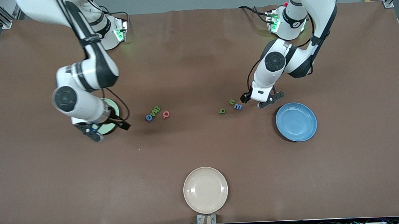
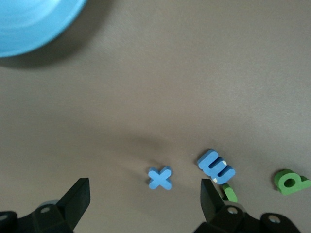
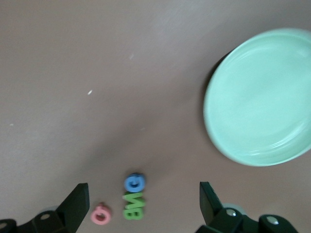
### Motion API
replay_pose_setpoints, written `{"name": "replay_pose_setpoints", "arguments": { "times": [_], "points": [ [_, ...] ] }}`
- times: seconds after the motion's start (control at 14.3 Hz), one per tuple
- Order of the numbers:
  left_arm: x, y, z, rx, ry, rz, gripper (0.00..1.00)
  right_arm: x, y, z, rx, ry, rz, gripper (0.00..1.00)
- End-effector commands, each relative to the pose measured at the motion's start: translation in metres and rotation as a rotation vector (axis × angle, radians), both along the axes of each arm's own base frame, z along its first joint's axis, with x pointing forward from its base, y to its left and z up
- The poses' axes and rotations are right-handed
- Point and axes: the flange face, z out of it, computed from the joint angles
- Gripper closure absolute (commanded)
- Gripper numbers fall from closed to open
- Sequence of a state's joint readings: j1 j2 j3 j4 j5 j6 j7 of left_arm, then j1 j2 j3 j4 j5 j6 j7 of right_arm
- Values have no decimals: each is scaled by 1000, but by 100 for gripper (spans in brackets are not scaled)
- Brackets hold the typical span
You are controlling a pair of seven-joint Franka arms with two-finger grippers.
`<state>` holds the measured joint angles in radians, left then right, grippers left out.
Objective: Sort upper and lower case letters into plates
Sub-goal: 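Grasp the blue C with the right gripper while the left gripper grasps x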
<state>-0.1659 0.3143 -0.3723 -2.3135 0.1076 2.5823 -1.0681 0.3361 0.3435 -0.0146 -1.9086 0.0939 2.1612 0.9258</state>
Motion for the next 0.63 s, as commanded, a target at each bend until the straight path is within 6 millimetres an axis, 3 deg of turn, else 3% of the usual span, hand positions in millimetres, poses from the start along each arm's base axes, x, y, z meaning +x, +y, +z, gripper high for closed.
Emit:
{"name": "replay_pose_setpoints", "arguments": {
  "times": [0.0, 0.14, 0.35, 0.56],
  "points": [
    [-1, -6, -14, -13, -8, 30, 0, -9, 45, -35, -6, -33, -49, 0],
    [-5, -6, -21, -10, 7, 29, 0, -13, 51, -58, -16, -21, -57, 0],
    [-11, -13, -30, -7, 24, 14, 5, -37, 47, -94, -5, -73, -54, 0],
    [-14, -14, -35, -5, 35, 12, 14, -46, 51, -109, -10, -70, -44, 9]
  ]
}}
